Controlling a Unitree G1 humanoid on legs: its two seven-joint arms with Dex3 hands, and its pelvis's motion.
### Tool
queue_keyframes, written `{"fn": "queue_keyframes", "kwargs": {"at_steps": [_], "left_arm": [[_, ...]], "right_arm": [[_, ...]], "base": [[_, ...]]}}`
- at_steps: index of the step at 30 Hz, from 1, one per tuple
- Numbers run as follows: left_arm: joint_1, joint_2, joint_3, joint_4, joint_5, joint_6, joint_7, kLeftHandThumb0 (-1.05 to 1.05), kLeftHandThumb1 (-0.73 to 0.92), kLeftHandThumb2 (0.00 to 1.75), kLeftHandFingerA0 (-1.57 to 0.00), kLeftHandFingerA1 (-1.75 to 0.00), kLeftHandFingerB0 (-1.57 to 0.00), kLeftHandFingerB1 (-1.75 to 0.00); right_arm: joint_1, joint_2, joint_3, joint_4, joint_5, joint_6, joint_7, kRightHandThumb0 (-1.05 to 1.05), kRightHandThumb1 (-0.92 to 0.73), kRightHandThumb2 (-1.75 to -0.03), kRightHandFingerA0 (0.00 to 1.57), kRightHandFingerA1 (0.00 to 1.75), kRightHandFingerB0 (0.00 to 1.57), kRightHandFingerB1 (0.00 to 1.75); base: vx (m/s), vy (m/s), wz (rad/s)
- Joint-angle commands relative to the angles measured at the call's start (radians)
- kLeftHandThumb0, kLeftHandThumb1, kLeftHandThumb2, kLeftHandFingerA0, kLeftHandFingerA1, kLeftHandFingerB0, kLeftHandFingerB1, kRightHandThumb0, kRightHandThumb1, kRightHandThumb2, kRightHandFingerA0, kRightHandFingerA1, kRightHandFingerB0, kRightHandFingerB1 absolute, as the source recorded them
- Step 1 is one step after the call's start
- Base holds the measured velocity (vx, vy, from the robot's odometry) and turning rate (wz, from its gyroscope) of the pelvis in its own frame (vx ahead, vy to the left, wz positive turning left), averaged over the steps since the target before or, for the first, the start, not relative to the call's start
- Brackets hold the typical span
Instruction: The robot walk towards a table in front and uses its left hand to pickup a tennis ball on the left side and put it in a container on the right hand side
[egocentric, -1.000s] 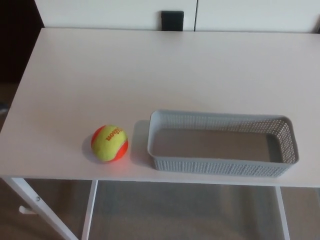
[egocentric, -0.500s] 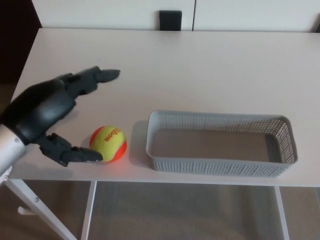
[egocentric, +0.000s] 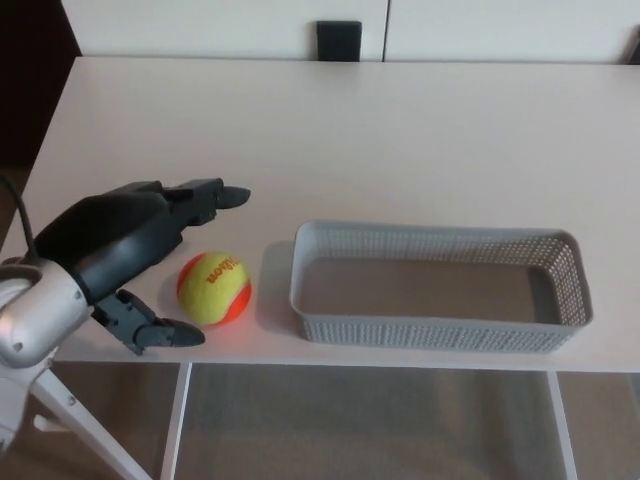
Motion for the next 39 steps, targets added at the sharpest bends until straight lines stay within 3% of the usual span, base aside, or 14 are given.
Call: {"fn": "queue_keyframes", "kwargs": {"at_steps": [1,2,3,12,13,17,18,19,20,21,22,23,24,39], "left_arm": [[-0.005,-0.005,-0.023,0.024,0.129,0.024,0.025,-0.48,0.34,0.73,-0.02,-0.35,-0.05,-0.33],[-0.005,-0.007,-0.023,0.025,0.132,0.023,0.024,-0.48,0.34,0.73,-0.02,-0.35,-0.05,-0.33],[-0.005,-0.015,-0.025,0.036,0.149,0.019,0.043,-0.49,0.36,0.72,-0.06,-0.38,-0.02,-0.34],[0.002,-0.087,-0.016,0.061,0.223,0.036,0.106,-0.49,0.38,0.52,-0.20,-0.31,-0.16,-0.27],[-0.005,-0.111,-0.022,0.088,0.234,0.034,0.129,-0.24,0.16,0.78,-0.08,-0.50,-0.07,-0.49],[-0.010,-0.131,-0.015,0.107,0.249,0.024,0.137,-0.24,0.16,0.78,-0.08,-0.50,-0.07,-0.49],[-0.001,-0.145,-0.023,0.118,0.258,0.018,0.155,-0.52,0.35,0.63,-0.23,-0.38,-0.14,-0.32],[0.003,-0.152,-0.025,0.124,0.263,0.014,0.162,-0.52,0.35,0.63,-0.23,-0.38,-0.14,-0.32],[0.007,-0.161,-0.029,0.130,0.271,0.015,0.169,-0.53,0.35,0.62,-0.26,-0.38,-0.16,-0.33],[0.008,-0.164,-0.028,0.131,0.273,0.014,0.169,-0.53,0.35,0.62,-0.26,-0.38,-0.16,-0.33],[0.009,-0.169,-0.030,0.135,0.278,0.016,0.169,-0.52,0.35,0.63,-0.25,-0.38,-0.15,-0.33],[0.009,-0.171,-0.030,0.136,0.280,0.017,0.169,-0.52,0.35,0.63,-0.25,-0.38,-0.15,-0.33],[0.010,-0.182,-0.042,0.152,0.296,0.018,0.185,-0.52,0.34,0.62,-0.29,-0.39,-0.18,-0.33],[0.018,-0.226,-0.080,0.203,0.335,0.020,0.188,-0.51,0.35,0.62,-0.30,-0.39,-0.16,-0.33]], "right_arm": [[-0.019,-0.001,0.006,0.001,-0.002,0.036,-0.045,-0.50,-0.45,-0.75,0.45,0.53,0.32,0.46],[-0.019,-0.001,0.007,0.001,-0.002,0.036,-0.045,-0.50,-0.45,-0.75,0.45,0.53,0.32,0.46],[-0.020,-0.003,0.020,-0.001,-0.018,0.036,-0.065,-0.45,-0.56,-0.57,0.54,0.42,0.38,0.35],[-0.016,-0.007,0.043,-0.007,-0.026,0.015,-0.083,-0.43,-0.57,-0.57,0.54,0.43,0.37,0.35],[-0.019,-0.010,0.047,-0.017,-0.030,0.018,-0.088,-0.45,-0.56,-0.57,0.54,0.42,0.38,0.35],[-0.024,-0.010,0.053,-0.024,-0.031,0.023,-0.092,-0.45,-0.56,-0.57,0.54,0.42,0.38,0.35],[-0.028,-0.011,0.052,-0.022,-0.029,0.026,-0.090,-0.51,-0.46,-0.76,0.46,0.53,0.32,0.46],[-0.030,-0.011,0.051,-0.021,-0.028,0.027,-0.089,-0.51,-0.46,-0.76,0.46,0.53,0.32,0.46],[-0.030,-0.012,0.052,-0.022,-0.029,0.028,-0.090,-0.44,-0.56,-0.57,0.52,0.42,0.37,0.35],[-0.030,-0.012,0.052,-0.022,-0.030,0.028,-0.091,-0.44,-0.56,-0.57,0.52,0.42,0.37,0.35],[-0.033,-0.012,0.052,-0.021,-0.030,0.030,-0.090,-0.52,-0.46,-0.77,0.46,0.53,0.31,0.46],[-0.034,-0.013,0.052,-0.020,-0.031,0.031,-0.090,-0.52,-0.46,-0.77,0.46,0.53,0.31,0.46],[-0.038,-0.012,0.051,-0.020,-0.030,0.033,-0.092,-0.45,-0.56,-0.57,0.54,0.43,0.37,0.35],[-0.043,-0.008,0.039,-0.024,-0.024,0.028,-0.084,-0.44,-0.56,-0.57,0.53,0.43,0.36,0.34]], "base": [[0.00,0.000,0.00],[0.00,0.000,0.00],[0.00,0.000,0.00],[0.00,0.000,0.00],[0.00,0.000,0.00],[0.00,0.000,0.00],[0.00,0.000,0.00],[0.00,0.000,0.00],[0.00,0.000,0.00],[0.00,0.000,0.00],[0.00,0.000,0.00],[0.00,0.000,0.00],[0.00,0.000,0.00],[0.00,0.000,0.00]]}}
